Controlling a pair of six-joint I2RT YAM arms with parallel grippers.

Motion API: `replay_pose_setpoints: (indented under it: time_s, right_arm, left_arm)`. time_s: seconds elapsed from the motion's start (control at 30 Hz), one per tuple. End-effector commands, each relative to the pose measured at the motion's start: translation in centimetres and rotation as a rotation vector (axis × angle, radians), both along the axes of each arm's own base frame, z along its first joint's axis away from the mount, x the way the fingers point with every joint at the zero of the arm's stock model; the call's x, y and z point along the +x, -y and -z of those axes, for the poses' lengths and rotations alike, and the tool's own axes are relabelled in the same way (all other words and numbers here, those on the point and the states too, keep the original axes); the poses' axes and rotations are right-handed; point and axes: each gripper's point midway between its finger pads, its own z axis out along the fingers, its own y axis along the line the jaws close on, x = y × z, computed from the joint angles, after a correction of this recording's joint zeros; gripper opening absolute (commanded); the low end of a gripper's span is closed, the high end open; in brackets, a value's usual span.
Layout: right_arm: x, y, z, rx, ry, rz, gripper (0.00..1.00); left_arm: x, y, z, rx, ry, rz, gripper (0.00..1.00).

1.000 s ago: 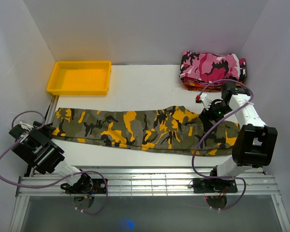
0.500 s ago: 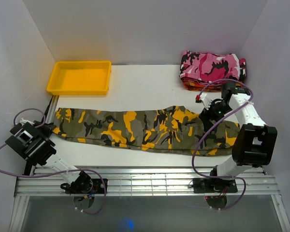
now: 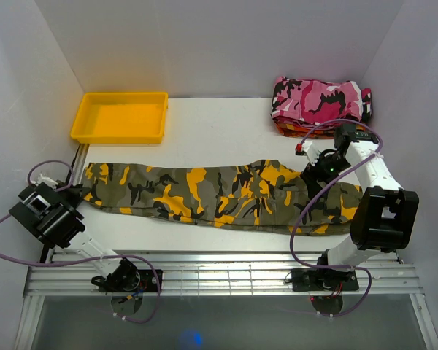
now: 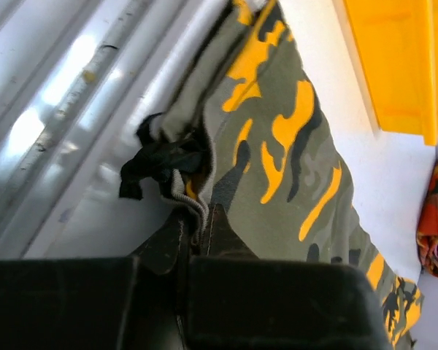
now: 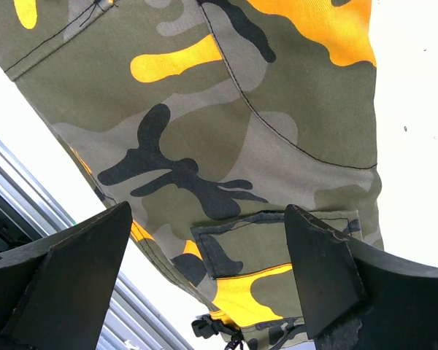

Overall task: Fold and stack the trousers
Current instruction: Fold the trousers

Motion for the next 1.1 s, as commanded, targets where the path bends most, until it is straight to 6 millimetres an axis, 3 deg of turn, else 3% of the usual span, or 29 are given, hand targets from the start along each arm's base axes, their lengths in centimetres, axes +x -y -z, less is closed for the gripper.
replay_pose_setpoints:
  time_s: [0.0,0.07,0.1,0.2,0.27,0.33,0.47,0.5,0.57,0.6,0.67,0.7,0.73,0.77,0.8,0.87,0.9,0.97,1.0,1.03,1.07]
  right_arm:
    - [-0.1,-0.5,-0.6,0.02,0.002,-0.001,0.9]
    - [-0.1,-0.6,-0.5,0.026,-0.01,0.011,0.9]
    - [-0.1,-0.6,-0.4,0.031,-0.012,0.015,0.9]
    - [0.1,-1.0,-0.7,0.051,-0.014,0.035,0.9]
    - [0.3,-1.2,-0.9,0.064,-0.015,0.05,0.9]
    - [0.4,-1.5,-1.2,0.08,-0.012,0.055,0.9]
    - [0.7,-1.6,-1.3,0.089,-0.014,0.065,0.9]
    - [0.9,-1.5,-1.5,0.088,-0.012,0.071,0.9]
    - [1.1,-1.6,-1.5,0.094,-0.016,0.083,0.9]
    - [1.1,-1.6,-1.7,0.107,-0.022,0.1,0.9]
    - [1.2,-1.6,-2.0,0.12,-0.036,0.112,0.9]
    - [1.2,-1.7,-2.1,0.137,-0.042,0.119,0.9]
    - [1.3,-1.6,-2.4,0.144,-0.04,0.131,0.9]
    - [1.3,-1.3,-2.5,0.171,-0.055,0.16,0.9]
    - [1.3,-1.3,-2.5,0.171,-0.055,0.16,0.9]
    - [1.3,-1.2,-2.7,0.19,-0.072,0.173,0.9]
    - [1.3,-0.8,-2.7,0.196,-0.075,0.189,0.9]
    - [1.5,-0.6,-2.9,0.212,-0.079,0.206,0.9]
    - [1.3,-0.2,-3.0,0.219,-0.095,0.223,0.9]
    - [1.2,-0.1,-2.9,0.225,-0.109,0.229,0.9]
    - [1.3,0.2,-3.1,0.235,-0.107,0.24,0.9]
  left_arm:
    - [0.9,2.5,-5.1,0.052,0.121,0.167,0.0]
    - [1.2,3.8,-7.5,0.096,0.167,0.243,0.0]
    - [1.4,5.3,-10.1,0.135,0.215,0.303,0.0]
    - [1.2,8.1,-13.6,0.225,0.298,0.425,0.0]
    - [0.8,9.6,-17.1,0.321,0.374,0.47,0.0]
    - [0.4,12.5,-20.0,0.389,0.449,0.565,0.0]
    - [-0.4,18.4,-22.9,0.445,0.546,0.742,0.0]
    - [-0.6,20.8,-23.1,0.43,0.564,0.81,0.0]
    - [-0.8,23.2,-23.2,0.434,0.571,0.864,0.0]
    - [-0.9,25.8,-23.1,0.422,0.581,0.931,0.0]
    - [-0.4,27.4,-22.4,0.442,0.544,0.941,0.0]
    - [-0.4,29.6,-22.4,0.418,0.552,0.984,0.0]
    - [-0.3,30.5,-22.2,0.402,0.553,0.998,0.0]
    - [-0.1,35.0,-22.1,0.376,0.563,1.05,0.0]
    - [0.1,35.1,-21.7,0.357,0.545,1.048,0.0]
    - [0.7,37.4,-21.5,0.372,0.558,1.059,0.0]
    - [0.7,39.4,-20.3,0.36,0.531,1.089,0.0]
    - [1.5,41.4,-19.4,0.346,0.51,1.077,0.0]
    - [0.8,43.4,-18.7,0.33,0.503,1.126,0.0]
    - [1.5,44.2,-16.7,0.329,0.439,1.104,0.0]
    - [1.9,45.1,-16.6,0.325,0.457,1.1,0.0]
